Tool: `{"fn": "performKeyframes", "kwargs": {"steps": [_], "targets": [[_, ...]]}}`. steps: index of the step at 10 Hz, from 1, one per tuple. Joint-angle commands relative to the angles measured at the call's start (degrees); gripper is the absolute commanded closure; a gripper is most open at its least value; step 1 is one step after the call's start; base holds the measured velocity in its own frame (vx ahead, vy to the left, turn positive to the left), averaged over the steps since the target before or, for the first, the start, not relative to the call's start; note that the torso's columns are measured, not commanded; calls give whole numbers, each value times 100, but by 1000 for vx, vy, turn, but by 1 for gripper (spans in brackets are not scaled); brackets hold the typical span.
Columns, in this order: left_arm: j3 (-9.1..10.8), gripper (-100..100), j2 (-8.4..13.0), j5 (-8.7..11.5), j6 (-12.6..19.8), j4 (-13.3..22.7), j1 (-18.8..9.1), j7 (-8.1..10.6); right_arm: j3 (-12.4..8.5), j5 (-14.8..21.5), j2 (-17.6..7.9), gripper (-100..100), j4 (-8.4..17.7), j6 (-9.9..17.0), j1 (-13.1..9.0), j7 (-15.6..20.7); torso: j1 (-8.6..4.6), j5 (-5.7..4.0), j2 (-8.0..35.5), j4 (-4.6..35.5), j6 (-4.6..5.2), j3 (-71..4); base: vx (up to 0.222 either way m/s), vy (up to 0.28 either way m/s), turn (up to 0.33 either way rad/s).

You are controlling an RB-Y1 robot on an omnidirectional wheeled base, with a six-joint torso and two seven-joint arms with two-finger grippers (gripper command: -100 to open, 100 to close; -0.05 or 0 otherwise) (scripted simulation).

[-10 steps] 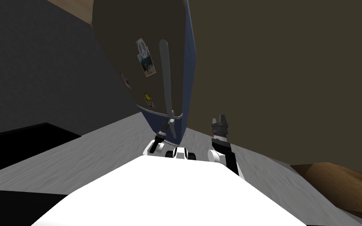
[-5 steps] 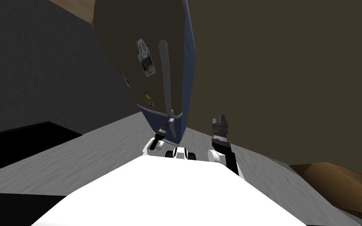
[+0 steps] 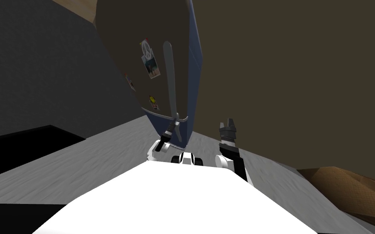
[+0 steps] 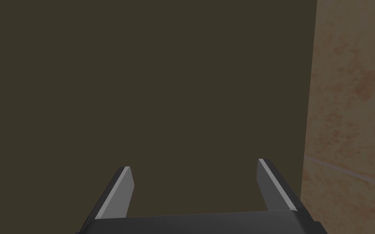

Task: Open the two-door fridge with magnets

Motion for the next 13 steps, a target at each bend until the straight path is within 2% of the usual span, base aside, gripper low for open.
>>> {"fn": "performKeyframes", "kwargs": {"steps": [1, 4, 5, 9, 10, 11, 12, 13], "targets": [[12, -100, 59, -9, 405, -105, -132, 9, 0, 0, 0, 0, 0, 0, 0, 0, 2, 1, -1, -3, 0, 0, -23, -25, 4], [34, -100, 144, -17, 855, -244, -287, 21, 0, 0, 0, 0, 0, 0, 0, 0, 11, 4, 6, -2, -9, 4, -28, -30, -3], [34, -100, 144, -17, 889, -244, -287, 21, 0, 0, 0, 0, 0, 0, 0, 0, 15, 5, 9, -1, -9, 6, -18, -22, 2], [70, -100, 273, -28, 1598, -426, -531, 42, 0, 0, 0, 0, 0, 0, 0, 0, 13, 4, 11, 0, -10, 8, -28, -25, 2], [70, -100, 273, -28, 1633, -426, -531, 42, 0, 0, 0, 0, 0, 0, 0, 0, 12, 4, 9, -1, -9, 6, -21, -24, 1], [84, -100, 318, -30, 1857, -478, -615, 49, 0, 0, 0, 0, 0, 0, 0, 0, 14, 4, 6, -2, -10, 4, -22, -24, 3], [84, -100, 318, -30, 1889, -478, -615, 49, 0, 0, 0, 0, 0, 0, 0, 0, 14, 4, 6, -2, -10, 4, -17, -18, 1], [98, -100, 365, -32, 2128, -527, -700, 57, 0, 0, 0, 0, 0, 0, 0, 0, 16, 5, 6, -2, -10, 4, -25, -25, 3]]}}
